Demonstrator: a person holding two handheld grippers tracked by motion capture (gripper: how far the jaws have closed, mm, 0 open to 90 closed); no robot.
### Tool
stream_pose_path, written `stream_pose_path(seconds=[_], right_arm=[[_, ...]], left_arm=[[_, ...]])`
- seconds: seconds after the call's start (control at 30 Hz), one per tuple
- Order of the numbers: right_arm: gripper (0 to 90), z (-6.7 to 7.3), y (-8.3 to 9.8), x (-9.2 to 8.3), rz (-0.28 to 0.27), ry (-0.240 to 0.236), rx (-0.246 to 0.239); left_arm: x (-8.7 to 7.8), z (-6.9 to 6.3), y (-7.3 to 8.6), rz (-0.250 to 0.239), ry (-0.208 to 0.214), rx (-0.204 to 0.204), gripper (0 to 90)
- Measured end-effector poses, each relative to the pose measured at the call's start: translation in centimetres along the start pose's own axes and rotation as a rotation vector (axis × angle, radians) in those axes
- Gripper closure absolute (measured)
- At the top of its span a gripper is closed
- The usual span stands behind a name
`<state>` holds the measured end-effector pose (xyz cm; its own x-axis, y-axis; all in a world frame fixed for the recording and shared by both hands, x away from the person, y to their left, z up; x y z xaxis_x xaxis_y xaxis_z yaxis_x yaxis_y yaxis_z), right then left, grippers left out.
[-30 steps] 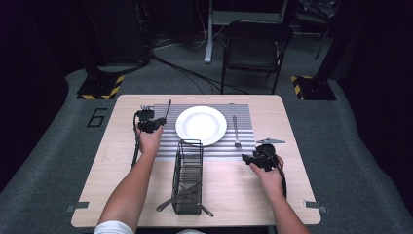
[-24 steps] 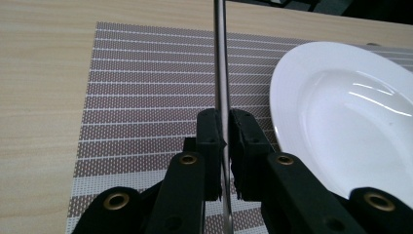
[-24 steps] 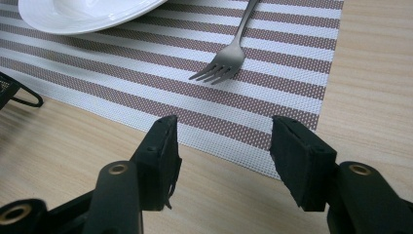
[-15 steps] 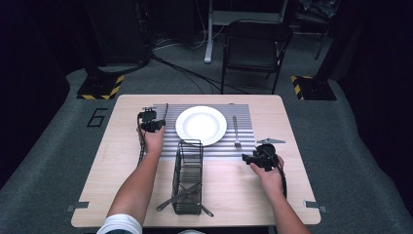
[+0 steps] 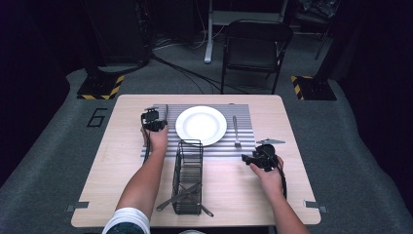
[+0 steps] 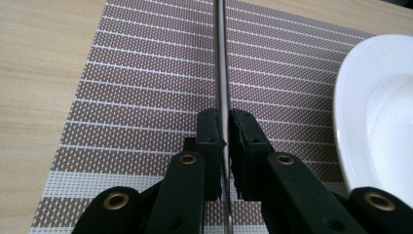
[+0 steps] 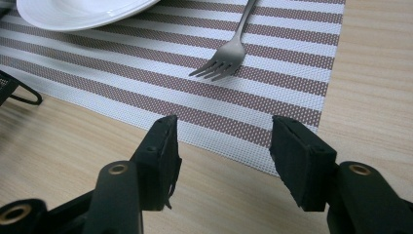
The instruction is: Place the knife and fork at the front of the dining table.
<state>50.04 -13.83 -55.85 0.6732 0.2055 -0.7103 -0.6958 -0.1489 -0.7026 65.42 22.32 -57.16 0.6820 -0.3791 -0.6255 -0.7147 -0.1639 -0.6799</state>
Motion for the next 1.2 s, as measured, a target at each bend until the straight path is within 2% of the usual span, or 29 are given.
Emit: stream_pose_path(seconds=[0.07,0.2,0.3,0.47,0.87,1.07,1.2], right_arm=[[43.3,0.0,-0.1,0.0,-0.004,-0.002,-0.007],[43.3,-0.1,0.0,0.2,0.002,0.0,-0.004],[43.3,0.0,0.1,0.2,0.006,-0.003,-0.006],[43.2,0.0,0.0,0.2,-0.005,-0.005,-0.021],[43.1,0.1,0.1,0.3,0.003,-0.001,-0.011],[43.1,0.2,0.1,0.3,0.005,-0.001,-0.016],[43.1,0.2,0.1,0.3,0.008,-0.003,-0.011]], left_arm=[[0.1,0.1,0.1,0.004,-0.001,0.005,82.4],[0.4,0.2,0.2,0.004,0.003,-0.014,82.4],[0.4,0.2,0.2,0.009,0.001,-0.003,82.3],[0.4,0.3,0.2,0.007,0.006,-0.007,82.1],[0.3,0.5,0.2,0.004,0.006,-0.015,81.6],[0.0,1.0,0.1,0.006,0.001,-0.019,79.3],[-0.2,1.0,-0.1,-0.004,0.022,-0.02,74.8]])
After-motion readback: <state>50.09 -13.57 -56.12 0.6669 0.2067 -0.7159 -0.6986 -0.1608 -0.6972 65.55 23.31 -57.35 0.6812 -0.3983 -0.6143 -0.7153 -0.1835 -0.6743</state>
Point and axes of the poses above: each handheld gripper's, and its own axes: x roughly forward along the jaws, y roughly out of its underside, z roughly to its left, the point moved 9 cm from there along x, roughly forward along the jaws, and after that the axes turned 12 degrees about y, right-handed, at the moved point
